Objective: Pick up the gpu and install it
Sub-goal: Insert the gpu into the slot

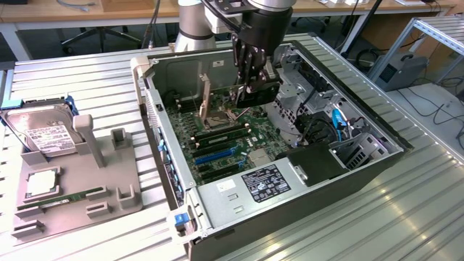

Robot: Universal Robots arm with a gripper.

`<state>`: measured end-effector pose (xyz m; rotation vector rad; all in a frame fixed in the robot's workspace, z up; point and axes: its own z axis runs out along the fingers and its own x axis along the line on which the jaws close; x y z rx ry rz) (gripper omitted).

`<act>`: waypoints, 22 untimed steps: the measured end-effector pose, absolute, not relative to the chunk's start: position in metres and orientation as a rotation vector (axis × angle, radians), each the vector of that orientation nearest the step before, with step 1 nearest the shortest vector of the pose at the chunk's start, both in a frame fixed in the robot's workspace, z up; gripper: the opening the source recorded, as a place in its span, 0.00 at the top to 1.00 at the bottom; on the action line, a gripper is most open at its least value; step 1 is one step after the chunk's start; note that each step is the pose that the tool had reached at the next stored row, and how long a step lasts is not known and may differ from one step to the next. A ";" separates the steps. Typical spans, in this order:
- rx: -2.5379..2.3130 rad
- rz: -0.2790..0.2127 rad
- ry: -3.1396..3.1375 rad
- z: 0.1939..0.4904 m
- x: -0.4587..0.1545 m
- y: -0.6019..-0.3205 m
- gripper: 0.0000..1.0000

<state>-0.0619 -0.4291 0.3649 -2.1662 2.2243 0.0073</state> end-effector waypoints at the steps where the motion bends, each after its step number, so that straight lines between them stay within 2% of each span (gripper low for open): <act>1: -2.166 0.007 2.224 0.365 -0.062 -0.429 0.73; 22: -2.166 0.007 2.224 0.357 -0.066 -0.430 0.73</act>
